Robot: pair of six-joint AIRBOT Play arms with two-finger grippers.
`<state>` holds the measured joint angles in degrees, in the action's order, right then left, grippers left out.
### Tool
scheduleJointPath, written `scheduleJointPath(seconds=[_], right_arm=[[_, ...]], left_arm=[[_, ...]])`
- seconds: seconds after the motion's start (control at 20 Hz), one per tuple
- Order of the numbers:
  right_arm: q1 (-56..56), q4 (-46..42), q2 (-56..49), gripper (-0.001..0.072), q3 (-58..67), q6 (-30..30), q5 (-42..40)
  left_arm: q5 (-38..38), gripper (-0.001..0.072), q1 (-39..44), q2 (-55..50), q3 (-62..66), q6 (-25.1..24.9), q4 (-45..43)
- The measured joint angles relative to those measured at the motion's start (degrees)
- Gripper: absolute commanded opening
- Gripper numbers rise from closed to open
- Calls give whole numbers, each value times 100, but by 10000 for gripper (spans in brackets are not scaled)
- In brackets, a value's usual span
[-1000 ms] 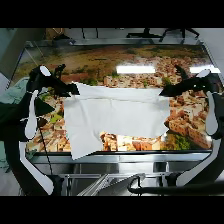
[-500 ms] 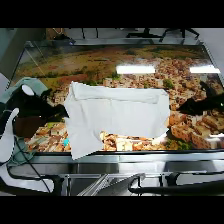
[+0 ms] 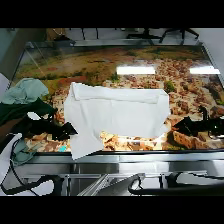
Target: Fold the shirts.
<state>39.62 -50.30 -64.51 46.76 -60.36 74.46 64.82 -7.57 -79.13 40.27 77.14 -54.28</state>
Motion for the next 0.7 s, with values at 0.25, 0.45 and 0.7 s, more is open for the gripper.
scheduleJointPath(seconds=[0.25, 0.45, 0.7], right_arm=[[-70, 389, -50, 413, -326, 264, -129], [-411, 708, -363, 200, -396, 413, -243], [-839, 739, -592, 18, -415, 520, -297]], left_arm=[[-249, 21, 315, 44, 245, -337, 310], [-94, 21, 398, 55, 431, -415, 400], [37, 21, 409, 57, 485, -437, 424]])
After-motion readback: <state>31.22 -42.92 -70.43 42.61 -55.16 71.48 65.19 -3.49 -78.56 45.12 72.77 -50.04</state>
